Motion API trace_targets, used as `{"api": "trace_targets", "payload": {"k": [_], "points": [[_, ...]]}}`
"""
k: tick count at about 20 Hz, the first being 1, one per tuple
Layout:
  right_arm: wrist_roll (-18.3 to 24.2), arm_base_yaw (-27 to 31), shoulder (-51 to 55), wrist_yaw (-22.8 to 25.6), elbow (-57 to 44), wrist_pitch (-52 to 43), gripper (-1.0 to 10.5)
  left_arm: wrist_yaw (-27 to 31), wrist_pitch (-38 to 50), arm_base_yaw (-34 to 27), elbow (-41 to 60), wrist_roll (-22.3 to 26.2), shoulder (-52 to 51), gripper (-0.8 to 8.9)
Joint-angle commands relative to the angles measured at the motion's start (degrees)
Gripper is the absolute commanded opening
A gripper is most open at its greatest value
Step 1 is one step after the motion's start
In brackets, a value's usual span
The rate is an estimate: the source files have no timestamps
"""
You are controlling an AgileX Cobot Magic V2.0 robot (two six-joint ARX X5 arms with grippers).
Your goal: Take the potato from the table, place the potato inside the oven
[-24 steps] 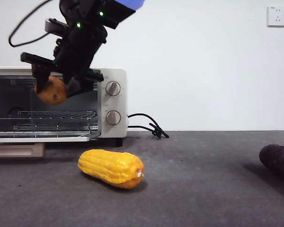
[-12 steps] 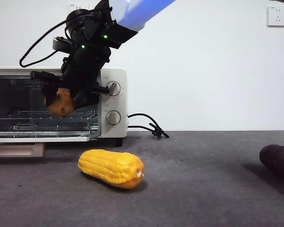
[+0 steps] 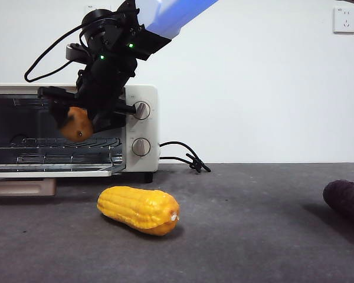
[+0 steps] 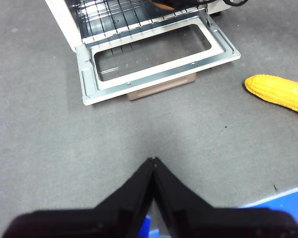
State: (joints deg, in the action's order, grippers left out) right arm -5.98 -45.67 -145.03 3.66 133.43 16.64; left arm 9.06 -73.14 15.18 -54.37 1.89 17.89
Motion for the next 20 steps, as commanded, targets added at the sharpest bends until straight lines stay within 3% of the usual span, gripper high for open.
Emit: {"api": "trace_targets", "payload": {"k": [1,8,11,15,20], "points": [[0.22,-0.02,-1.20,0.31,-0.09,-1.27,5.7,-0.02,-0.90,0.13,0.28,-1.36,-0.15,-0.06],[-1.01,-0.63,-0.94,0.24,0.02,0.26,5.7,-0.04,-2.16,0.13,0.28,-2.38,-0.15,-0.06],[-3.52,-1.55,-0.81,0.26,1.49,4.13,5.7,-0.04,-2.16,0.13,0.28,-5.70,-0.17,-0.06],[-3.52,-3.48,-0.72,0.46,7.52,13.77,5.7,-0.04,-2.16,0.13,0.28,-6.47,-0.15,-0.06],[-7.17,-5.44,-0.72,1.79,18.78,31.63,5.6,-0.07,-2.16,0.13,0.28,-6.45,-0.15,-0.06]]}}
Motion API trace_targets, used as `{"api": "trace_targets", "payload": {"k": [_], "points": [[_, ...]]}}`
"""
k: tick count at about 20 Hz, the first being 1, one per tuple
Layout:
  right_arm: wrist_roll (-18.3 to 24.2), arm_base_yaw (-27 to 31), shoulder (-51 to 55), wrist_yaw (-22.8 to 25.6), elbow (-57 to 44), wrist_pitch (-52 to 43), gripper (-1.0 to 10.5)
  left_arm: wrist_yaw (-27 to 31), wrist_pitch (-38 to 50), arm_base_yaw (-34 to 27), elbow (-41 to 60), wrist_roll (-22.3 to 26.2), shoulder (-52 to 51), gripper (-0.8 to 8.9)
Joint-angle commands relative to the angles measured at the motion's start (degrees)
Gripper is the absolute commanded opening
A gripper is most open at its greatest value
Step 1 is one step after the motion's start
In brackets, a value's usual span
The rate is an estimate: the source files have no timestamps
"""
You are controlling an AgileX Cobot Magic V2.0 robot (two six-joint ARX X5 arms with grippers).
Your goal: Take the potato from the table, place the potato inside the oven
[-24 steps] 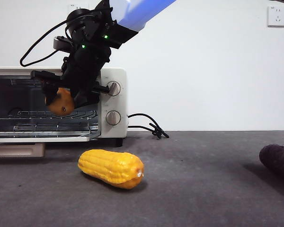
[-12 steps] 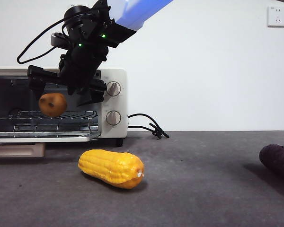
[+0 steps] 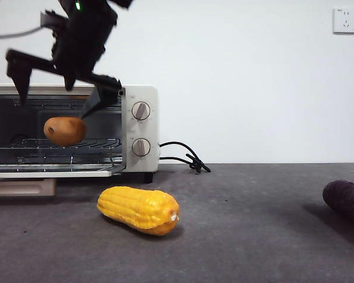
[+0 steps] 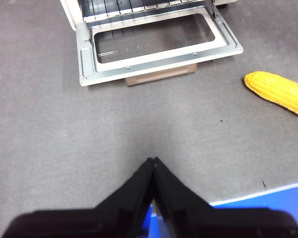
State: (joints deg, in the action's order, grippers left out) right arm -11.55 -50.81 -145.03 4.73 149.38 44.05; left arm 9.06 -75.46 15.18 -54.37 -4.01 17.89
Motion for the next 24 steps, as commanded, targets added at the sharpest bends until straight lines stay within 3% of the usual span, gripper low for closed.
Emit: {"api": "trace_targets", "payload": {"k": [1,6,7,9,11,15,19,21,24], "points": [[-1.49,-0.63,-0.72,1.55,5.84,9.18,5.6,-0.07,0.15,0.13,0.28,-0.55,-0.15,-0.06],[-0.42,-1.40,-0.72,10.88,18.05,31.41,5.5,-0.02,0.81,0.13,0.28,-0.52,-0.15,-0.06],[-0.44,-1.40,-0.72,11.78,18.88,33.94,5.1,-0.02,1.38,0.13,0.28,-0.50,-0.15,-0.05],[0.22,-1.36,-0.39,10.73,19.54,34.84,3.2,-0.02,2.34,0.13,0.28,-0.50,-0.11,-0.06],[1.57,-1.68,1.16,6.97,19.54,34.93,-0.2,-0.04,2.78,0.13,0.28,-0.52,0.22,-0.06],[5.11,-4.55,6.91,5.92,19.50,35.10,-0.1,-0.94,1.25,0.13,0.28,-2.01,2.05,-0.05],[7.21,-8.20,17.00,5.95,19.02,35.15,-0.1,-8.09,0.07,0.13,0.31,-4.26,6.10,-0.05],[7.32,-10.36,22.51,5.90,17.64,35.15,-0.1,-6.10,0.11,0.09,0.31,-5.07,8.63,-0.05],[8.50,-13.33,32.81,5.95,9.62,35.12,0.0,2.43,0.31,0.09,0.31,-4.11,13.25,-0.07]]}}
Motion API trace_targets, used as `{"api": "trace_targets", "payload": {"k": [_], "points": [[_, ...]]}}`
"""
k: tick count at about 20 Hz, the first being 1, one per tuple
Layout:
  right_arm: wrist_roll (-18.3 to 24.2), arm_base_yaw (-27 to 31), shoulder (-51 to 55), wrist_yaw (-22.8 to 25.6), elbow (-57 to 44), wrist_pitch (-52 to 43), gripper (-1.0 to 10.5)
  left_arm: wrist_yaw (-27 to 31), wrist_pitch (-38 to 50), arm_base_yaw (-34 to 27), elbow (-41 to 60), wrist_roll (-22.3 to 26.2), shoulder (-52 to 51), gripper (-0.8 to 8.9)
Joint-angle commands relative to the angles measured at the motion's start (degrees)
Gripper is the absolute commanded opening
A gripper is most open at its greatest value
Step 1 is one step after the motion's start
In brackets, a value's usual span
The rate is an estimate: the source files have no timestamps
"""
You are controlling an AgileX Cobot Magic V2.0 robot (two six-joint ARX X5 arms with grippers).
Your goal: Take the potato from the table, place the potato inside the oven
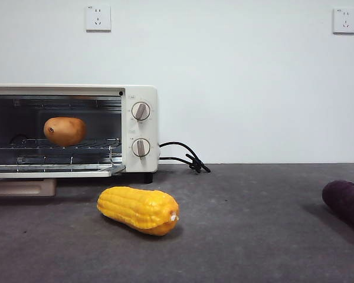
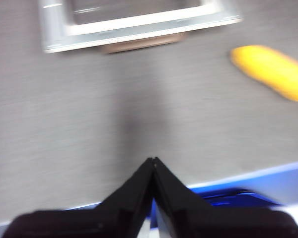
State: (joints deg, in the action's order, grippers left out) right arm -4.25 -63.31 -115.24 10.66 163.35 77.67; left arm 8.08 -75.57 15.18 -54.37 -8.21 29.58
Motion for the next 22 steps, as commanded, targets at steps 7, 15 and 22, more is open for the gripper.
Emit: {"api": "trace_targets", "payload": {"k": [7,15,22], "points": [[3.54,-1.92,30.91,0.57,-40.26,1.49,0.0,-1.42,10.80,-1.84,0.31,4.00,11.34,-0.09],[1.79,-1.88,57.77,-1.46,-68.57,-6.88,0.0,-34.16,24.50,-28.02,0.28,11.63,24.24,-0.09],[-0.55,-1.90,65.40,-1.18,-73.42,-5.90,0.0,-46.60,34.67,-44.22,0.28,5.25,42.05,-0.09]]}}
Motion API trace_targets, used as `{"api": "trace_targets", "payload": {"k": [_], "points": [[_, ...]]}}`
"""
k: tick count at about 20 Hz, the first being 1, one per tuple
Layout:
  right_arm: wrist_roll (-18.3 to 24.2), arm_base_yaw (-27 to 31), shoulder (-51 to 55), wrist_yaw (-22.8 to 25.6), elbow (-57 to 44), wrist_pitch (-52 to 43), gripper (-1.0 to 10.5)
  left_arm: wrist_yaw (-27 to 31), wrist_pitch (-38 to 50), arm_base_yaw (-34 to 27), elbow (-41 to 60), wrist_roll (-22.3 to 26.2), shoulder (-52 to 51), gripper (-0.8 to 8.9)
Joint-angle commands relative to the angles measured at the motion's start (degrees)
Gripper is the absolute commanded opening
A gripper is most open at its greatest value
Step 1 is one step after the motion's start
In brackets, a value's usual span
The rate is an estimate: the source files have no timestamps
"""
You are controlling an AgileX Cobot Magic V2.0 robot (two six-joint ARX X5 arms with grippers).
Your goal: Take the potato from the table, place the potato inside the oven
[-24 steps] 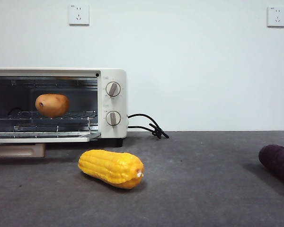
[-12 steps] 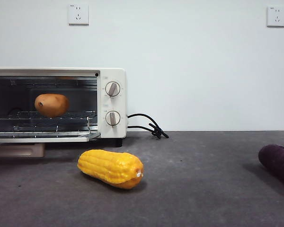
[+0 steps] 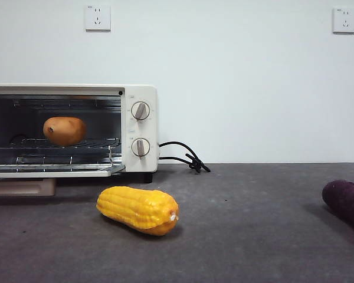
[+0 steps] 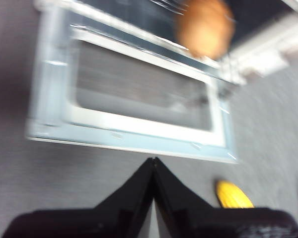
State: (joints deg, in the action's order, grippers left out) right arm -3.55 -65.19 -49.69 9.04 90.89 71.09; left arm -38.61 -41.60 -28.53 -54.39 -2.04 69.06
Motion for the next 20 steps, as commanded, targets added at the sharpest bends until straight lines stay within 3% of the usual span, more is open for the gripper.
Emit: {"api": "trace_targets", "payload": {"k": [1,4,13,20], "points": [[-1.46,0.00,-0.11,1.66,-0.96,1.99,0.0,1.68,1.40,-0.92,0.33,-0.39,4.81,-0.09],[-3.61,0.00,0.09,6.49,-0.98,4.37,0.0,5.64,2.67,-2.34,0.31,0.15,10.99,-0.09],[-4.66,-0.02,0.09,6.43,-0.98,4.35,0.0,5.60,6.16,-3.91,0.31,-0.98,25.79,-0.09],[-5.90,-0.02,0.04,6.43,-0.98,4.33,0.0,5.09,11.21,-4.46,0.31,-3.93,29.29,-0.09]]}}
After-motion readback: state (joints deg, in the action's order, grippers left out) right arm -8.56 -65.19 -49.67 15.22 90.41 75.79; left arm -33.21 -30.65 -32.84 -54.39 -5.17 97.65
